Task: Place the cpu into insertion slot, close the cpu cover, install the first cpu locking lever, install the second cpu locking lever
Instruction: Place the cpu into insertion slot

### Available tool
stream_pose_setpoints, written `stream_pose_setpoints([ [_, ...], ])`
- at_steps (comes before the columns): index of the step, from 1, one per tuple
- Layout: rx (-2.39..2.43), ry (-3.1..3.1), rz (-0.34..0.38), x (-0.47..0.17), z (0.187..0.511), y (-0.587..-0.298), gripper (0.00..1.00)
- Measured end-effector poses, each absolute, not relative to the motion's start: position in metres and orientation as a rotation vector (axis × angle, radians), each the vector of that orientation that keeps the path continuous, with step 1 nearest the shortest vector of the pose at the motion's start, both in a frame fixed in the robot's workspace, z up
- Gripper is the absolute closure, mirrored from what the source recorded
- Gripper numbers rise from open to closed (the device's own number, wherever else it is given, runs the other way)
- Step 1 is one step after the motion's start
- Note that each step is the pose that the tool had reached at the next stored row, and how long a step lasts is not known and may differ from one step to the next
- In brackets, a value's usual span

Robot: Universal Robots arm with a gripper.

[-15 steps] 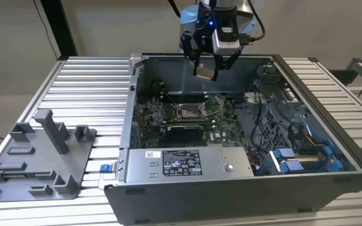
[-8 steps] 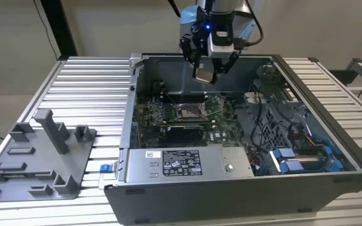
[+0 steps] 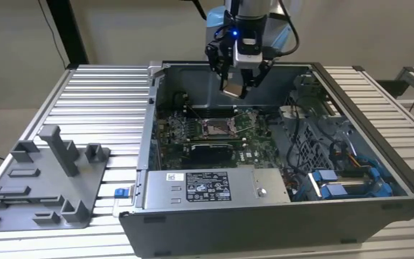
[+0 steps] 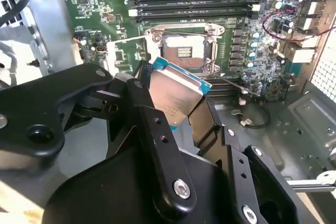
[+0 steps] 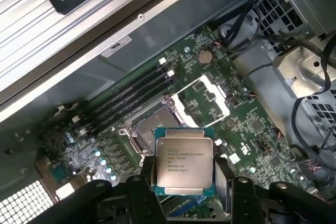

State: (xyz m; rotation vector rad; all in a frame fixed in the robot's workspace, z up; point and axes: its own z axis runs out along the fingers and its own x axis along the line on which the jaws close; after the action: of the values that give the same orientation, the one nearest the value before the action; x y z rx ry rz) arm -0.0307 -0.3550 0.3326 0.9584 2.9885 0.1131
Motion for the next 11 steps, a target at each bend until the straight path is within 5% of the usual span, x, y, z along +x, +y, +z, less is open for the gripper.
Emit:
stream_pose_setpoints([
  [11,1.11,2.93,0.102,-0.0323,0.3277,-0.355,1.0],
])
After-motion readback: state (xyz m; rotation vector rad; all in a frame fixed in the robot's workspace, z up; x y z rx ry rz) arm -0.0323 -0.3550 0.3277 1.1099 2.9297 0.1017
